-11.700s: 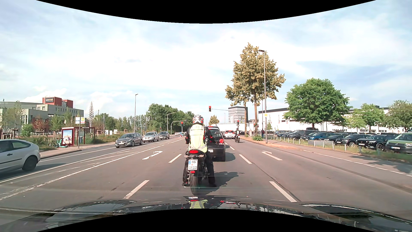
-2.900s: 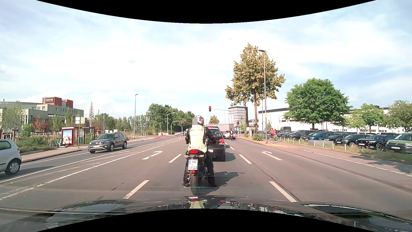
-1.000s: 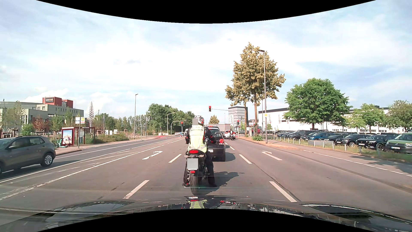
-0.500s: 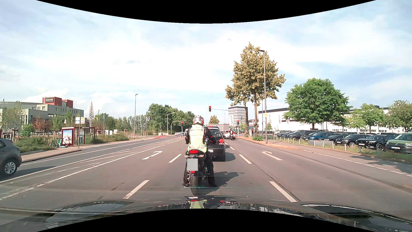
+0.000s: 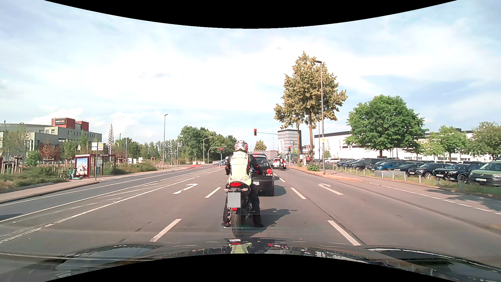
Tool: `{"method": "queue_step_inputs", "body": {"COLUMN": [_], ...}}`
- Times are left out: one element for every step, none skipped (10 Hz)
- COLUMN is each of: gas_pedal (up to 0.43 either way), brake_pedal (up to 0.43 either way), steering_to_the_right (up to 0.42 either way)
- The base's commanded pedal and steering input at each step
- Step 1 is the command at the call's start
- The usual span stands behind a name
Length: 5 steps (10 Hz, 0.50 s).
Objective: Follow the waypoints while adhering to traffic rules and regulations
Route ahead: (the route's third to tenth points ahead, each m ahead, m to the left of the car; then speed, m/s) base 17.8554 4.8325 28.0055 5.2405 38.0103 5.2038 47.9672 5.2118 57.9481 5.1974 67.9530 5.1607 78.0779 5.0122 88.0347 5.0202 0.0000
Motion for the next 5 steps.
{"method": "queue_step_inputs", "body": {"gas_pedal": [0.000, 0.000, 0.000, 0.000, 0.000], "brake_pedal": [0.000, 0.000, 0.000, 0.000, 0.000], "steering_to_the_right": [-0.006, -0.006, -0.006, -0.006, -0.006]}}
